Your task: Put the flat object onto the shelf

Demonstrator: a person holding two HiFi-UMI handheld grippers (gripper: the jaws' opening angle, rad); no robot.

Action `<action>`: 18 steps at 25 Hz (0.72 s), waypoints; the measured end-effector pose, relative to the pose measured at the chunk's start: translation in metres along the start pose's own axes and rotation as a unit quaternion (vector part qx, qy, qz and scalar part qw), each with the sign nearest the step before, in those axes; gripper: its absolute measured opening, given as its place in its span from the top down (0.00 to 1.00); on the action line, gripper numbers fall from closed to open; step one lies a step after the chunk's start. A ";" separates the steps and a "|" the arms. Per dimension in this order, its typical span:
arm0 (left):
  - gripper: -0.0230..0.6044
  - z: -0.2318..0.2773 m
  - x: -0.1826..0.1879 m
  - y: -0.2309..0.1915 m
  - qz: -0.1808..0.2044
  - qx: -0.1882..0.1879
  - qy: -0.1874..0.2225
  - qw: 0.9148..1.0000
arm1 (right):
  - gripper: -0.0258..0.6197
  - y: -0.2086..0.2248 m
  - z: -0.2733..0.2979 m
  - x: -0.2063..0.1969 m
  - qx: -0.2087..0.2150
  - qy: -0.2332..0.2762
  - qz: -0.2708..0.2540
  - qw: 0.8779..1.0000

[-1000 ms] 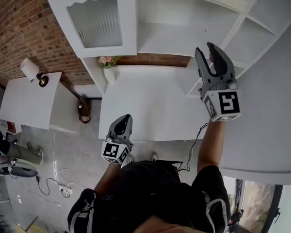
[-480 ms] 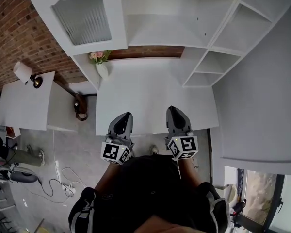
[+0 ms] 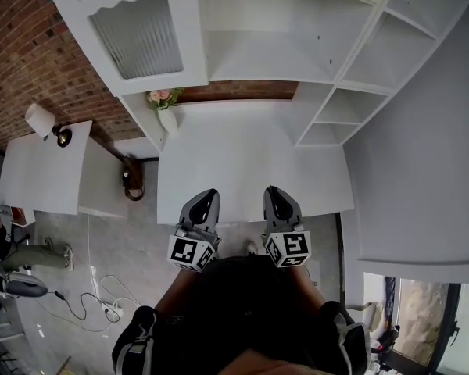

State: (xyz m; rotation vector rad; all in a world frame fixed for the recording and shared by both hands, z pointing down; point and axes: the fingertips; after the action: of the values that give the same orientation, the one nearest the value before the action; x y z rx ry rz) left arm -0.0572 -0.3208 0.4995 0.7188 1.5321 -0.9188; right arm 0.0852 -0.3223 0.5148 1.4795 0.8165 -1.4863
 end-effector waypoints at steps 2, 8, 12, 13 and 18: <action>0.94 0.000 0.000 0.002 0.001 -0.002 -0.002 1.000 | 0.88 -0.001 0.000 0.000 0.001 0.000 -0.002 1.000; 0.94 -0.002 0.000 0.001 0.000 -0.001 0.000 1.000 | 0.89 -0.003 -0.002 -0.002 -0.001 -0.003 -0.002 1.000; 0.94 -0.003 -0.001 -0.001 0.000 -0.001 -0.001 1.000 | 0.89 -0.003 -0.001 -0.003 -0.002 -0.002 -0.003 1.000; 0.94 -0.002 0.000 -0.002 0.000 -0.001 -0.001 1.000 | 0.89 -0.003 0.000 -0.003 -0.001 -0.002 -0.004 1.000; 0.94 -0.002 0.000 -0.003 0.000 -0.003 -0.002 1.000 | 0.90 -0.006 0.001 -0.004 0.000 -0.004 -0.008 1.000</action>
State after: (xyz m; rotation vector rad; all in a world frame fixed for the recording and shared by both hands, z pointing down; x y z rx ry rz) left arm -0.0604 -0.3208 0.5000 0.7130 1.5313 -0.9155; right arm 0.0793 -0.3207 0.5179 1.4693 0.8244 -1.5038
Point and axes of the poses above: the fingertips, and each gripper's own axes: z forward along the fingers, y to its right, x out of its top, and after that the axes turned 5 degrees about x, right-handed
